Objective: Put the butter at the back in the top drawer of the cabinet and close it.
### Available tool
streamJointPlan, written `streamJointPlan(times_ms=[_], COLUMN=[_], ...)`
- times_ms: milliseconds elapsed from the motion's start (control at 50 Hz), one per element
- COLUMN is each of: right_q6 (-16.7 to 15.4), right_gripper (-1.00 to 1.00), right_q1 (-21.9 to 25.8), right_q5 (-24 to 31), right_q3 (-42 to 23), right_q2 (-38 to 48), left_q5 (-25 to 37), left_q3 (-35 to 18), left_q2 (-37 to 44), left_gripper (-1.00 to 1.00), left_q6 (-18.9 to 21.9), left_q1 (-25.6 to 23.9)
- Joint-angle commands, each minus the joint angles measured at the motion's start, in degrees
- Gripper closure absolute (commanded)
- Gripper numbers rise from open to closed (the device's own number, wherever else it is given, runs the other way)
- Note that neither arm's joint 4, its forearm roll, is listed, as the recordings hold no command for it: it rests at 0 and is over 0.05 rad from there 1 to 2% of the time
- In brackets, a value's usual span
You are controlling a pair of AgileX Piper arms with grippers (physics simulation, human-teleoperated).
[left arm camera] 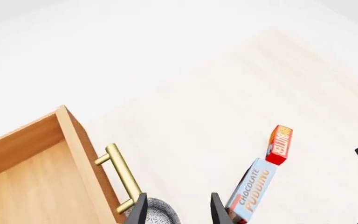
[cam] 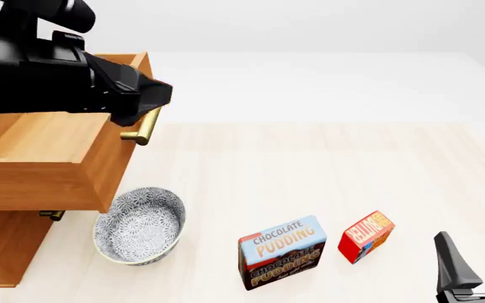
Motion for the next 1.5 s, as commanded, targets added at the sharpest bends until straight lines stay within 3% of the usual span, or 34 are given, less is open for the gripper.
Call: streamJointPlan(times_ms=[20, 540, 980, 1500], right_q6=[0.0, 0.0, 0.0, 0.0], right_gripper=[-1.0, -1.0, -1.0, -1.0], right_q1=[0.0, 0.0, 0.0, 0.0], right_q5=[0.0, 0.0, 0.0, 0.0], right_q3=[0.0, 0.0, 0.0, 0.0], right_q2=[0.0, 0.0, 0.0, 0.0], left_q5=[-2.45, -6.06, -4.22, -1.61], left_q3=[0.04, -1.22, -7.84, -16.52], left_q2=[3.76, 12.1, 21.37, 29.38], left_gripper=[-1.0, -1.0, -1.0, -1.0], left_q6=[0.24, 0.09, -0.8, -0.14], left_q1=[-3.24, -9.71, -15.3, -17.9])
